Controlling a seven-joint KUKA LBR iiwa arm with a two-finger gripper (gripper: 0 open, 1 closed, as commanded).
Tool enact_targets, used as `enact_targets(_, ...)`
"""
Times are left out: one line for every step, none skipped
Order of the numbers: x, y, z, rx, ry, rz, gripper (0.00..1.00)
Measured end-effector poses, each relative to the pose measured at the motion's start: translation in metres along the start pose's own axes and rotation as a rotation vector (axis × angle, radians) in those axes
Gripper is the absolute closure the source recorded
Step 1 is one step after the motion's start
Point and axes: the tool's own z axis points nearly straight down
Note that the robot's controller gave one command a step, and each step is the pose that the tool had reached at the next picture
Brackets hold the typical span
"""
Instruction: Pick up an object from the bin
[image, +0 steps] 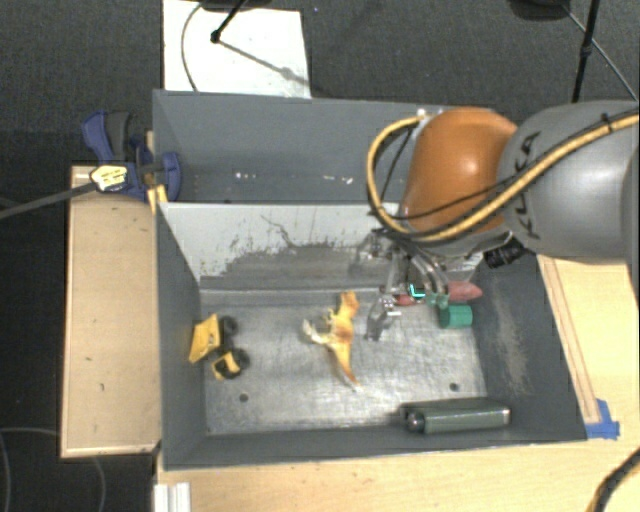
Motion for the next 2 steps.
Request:
enact_targets(-0.0019,-0.0002,-0.0045,0.0,-0.008,0.001,0.0)
enact_targets(-0.002,-0.0001,-0.0038,0.0,-0.008,0.001,0.0)
